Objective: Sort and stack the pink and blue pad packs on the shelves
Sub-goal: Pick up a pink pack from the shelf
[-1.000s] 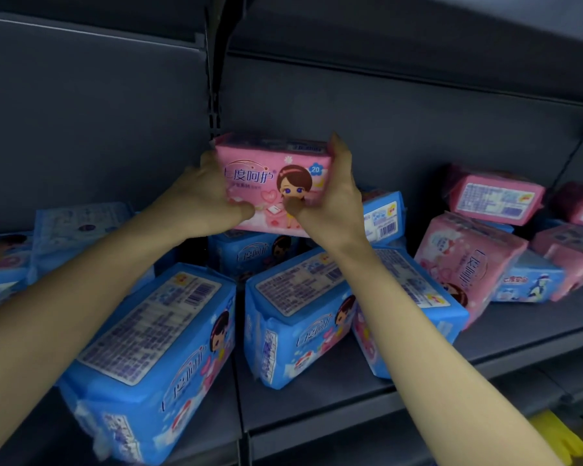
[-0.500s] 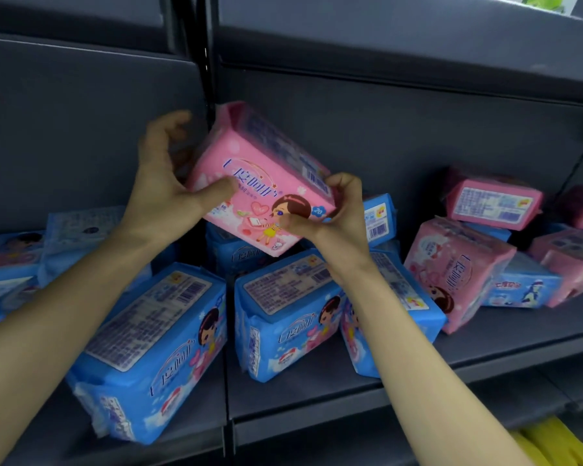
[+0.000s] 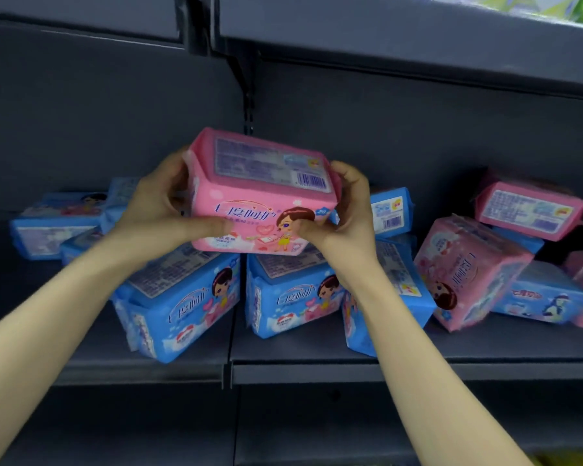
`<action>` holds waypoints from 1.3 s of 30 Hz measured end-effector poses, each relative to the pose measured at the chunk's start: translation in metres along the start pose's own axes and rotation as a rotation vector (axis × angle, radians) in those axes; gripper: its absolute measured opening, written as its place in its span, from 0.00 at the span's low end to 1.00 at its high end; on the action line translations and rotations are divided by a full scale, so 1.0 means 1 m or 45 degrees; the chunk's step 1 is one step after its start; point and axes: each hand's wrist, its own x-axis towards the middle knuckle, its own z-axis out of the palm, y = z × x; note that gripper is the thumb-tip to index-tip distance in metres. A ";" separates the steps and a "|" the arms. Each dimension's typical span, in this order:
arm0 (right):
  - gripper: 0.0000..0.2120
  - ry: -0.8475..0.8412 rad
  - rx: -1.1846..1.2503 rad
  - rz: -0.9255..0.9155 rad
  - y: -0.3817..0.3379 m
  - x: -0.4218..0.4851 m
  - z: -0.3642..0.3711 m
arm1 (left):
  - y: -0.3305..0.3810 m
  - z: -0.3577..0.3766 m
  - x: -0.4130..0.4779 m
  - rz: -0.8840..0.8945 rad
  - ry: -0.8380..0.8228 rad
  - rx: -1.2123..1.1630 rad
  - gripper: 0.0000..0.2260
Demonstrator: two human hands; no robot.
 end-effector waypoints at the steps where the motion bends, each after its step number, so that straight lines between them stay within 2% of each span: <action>1: 0.33 0.007 -0.005 0.010 -0.001 -0.002 0.003 | 0.001 -0.001 -0.005 -0.021 0.051 -0.033 0.35; 5: 0.33 -0.017 -0.251 -0.073 -0.014 -0.008 0.021 | 0.009 -0.008 -0.024 -0.102 0.215 -0.002 0.34; 10: 0.25 -0.140 -0.583 -0.189 -0.027 -0.010 0.053 | 0.012 -0.028 -0.048 -0.215 0.379 0.064 0.32; 16: 0.27 -0.431 -0.702 -0.211 -0.046 -0.014 0.098 | 0.015 -0.066 -0.081 -0.255 0.502 0.046 0.28; 22: 0.30 -0.616 -0.758 -0.288 -0.056 -0.023 0.147 | 0.013 -0.103 -0.110 -0.271 0.585 0.029 0.30; 32: 0.28 -0.664 -0.576 -0.301 -0.064 -0.044 0.232 | 0.012 -0.175 -0.156 -0.281 0.723 0.089 0.32; 39: 0.27 -0.736 -0.587 -0.303 -0.070 -0.067 0.305 | 0.000 -0.241 -0.194 -0.345 0.745 0.085 0.33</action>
